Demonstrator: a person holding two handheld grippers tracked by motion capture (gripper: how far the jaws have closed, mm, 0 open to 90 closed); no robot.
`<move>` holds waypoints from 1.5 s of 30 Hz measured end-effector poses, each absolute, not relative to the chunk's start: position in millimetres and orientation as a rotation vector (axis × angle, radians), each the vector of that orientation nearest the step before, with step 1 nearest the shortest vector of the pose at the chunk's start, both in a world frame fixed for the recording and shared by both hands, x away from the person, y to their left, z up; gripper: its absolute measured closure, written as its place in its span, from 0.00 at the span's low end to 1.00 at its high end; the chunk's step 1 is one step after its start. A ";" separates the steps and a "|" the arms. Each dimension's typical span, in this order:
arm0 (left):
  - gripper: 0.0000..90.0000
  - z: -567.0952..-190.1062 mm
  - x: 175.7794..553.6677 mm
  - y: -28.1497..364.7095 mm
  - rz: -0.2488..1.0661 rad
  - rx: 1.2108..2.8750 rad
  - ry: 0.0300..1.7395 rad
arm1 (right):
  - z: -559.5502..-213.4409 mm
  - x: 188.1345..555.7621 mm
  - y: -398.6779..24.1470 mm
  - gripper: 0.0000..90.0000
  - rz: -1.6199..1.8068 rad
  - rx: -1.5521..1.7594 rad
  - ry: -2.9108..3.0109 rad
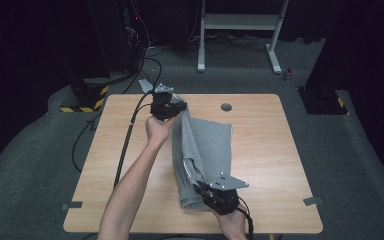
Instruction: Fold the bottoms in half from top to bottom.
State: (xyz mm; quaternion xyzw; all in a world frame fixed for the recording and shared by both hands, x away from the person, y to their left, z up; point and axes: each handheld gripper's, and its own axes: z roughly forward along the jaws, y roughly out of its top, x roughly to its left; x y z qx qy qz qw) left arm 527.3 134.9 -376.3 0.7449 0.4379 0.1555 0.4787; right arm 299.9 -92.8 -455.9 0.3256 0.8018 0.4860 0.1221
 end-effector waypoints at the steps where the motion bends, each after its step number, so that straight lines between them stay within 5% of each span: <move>1: 0.96 -377.3 528.0 132.6 0.381 1.822 1.065 | -456.7 299.5 -94.8 0.90 1.414 0.959 2.337; 18: 0.96 -399.9 528.7 102.5 0.376 1.868 1.023 | -475.7 290.8 -118.5 0.89 1.371 1.090 2.307; 39: 0.94 -471.6 535.7 84.5 0.339 1.920 1.115 | -501.6 284.9 -130.4 0.89 1.211 1.158 2.320; 45: 0.81 -478.5 531.2 88.1 0.329 1.936 1.107 | -502.6 284.7 -129.2 0.84 1.196 1.137 2.329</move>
